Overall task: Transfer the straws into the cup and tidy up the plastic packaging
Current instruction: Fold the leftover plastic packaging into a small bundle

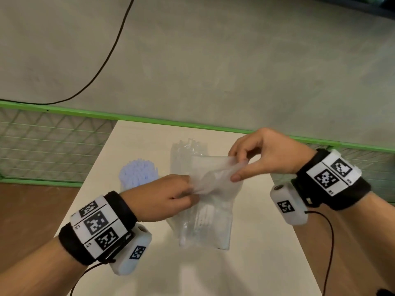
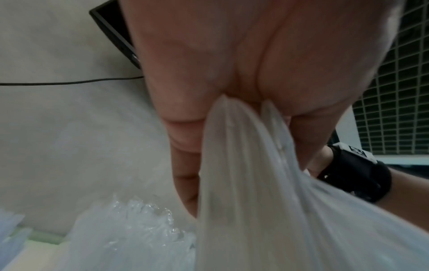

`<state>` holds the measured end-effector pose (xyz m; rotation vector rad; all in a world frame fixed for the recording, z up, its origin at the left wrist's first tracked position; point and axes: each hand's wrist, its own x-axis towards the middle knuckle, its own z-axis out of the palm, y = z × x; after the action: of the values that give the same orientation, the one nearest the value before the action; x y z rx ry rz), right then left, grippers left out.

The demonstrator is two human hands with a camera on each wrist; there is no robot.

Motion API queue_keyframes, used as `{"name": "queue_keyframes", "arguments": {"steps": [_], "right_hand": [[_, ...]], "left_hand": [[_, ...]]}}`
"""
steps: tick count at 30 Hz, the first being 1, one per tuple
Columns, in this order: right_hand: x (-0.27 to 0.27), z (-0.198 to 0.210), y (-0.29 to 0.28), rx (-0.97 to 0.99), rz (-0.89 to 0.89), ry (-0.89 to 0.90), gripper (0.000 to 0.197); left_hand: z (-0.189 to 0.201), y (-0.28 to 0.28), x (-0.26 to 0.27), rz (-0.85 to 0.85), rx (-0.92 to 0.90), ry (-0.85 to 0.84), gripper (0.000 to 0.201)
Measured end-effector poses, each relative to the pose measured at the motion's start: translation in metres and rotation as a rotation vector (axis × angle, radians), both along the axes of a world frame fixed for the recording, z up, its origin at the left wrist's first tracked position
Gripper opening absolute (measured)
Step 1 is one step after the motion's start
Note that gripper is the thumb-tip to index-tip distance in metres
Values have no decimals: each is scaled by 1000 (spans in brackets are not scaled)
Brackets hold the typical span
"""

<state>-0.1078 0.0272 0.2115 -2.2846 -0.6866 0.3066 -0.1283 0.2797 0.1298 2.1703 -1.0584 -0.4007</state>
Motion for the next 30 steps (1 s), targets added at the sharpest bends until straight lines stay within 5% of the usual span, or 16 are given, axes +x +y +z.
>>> {"name": "queue_keyframes", "arguments": {"steps": [2, 4, 7, 8, 12, 16, 20, 24, 30], "right_hand": [[3, -2, -4, 140, -36, 7, 30], [5, -11, -4, 360, -9, 67, 29], [5, -32, -5, 555, 13, 336, 75], [3, -39, -4, 556, 11, 385, 75], [-9, -58, 7, 587, -98, 289, 23], [-14, -65, 13, 721, -211, 165, 33], [-18, -77, 8, 735, -119, 335, 50], [-21, -85, 7, 716, -95, 445, 47], [-29, -84, 10, 744, -145, 344, 25]], "left_hand": [[0, 1, 2, 25, -21, 26, 51], [3, -2, 2, 38, -98, 80, 24], [7, -4, 2, 102, -205, 199, 29], [6, -4, 2, 114, -219, 221, 32], [1, -9, 3, 164, -233, 296, 28], [-2, -11, 1, 247, -372, 415, 20], [-3, -10, -1, 284, -435, 427, 19], [1, -11, -3, 251, -419, 385, 23], [0, -13, -8, 273, -479, 421, 35]]}}
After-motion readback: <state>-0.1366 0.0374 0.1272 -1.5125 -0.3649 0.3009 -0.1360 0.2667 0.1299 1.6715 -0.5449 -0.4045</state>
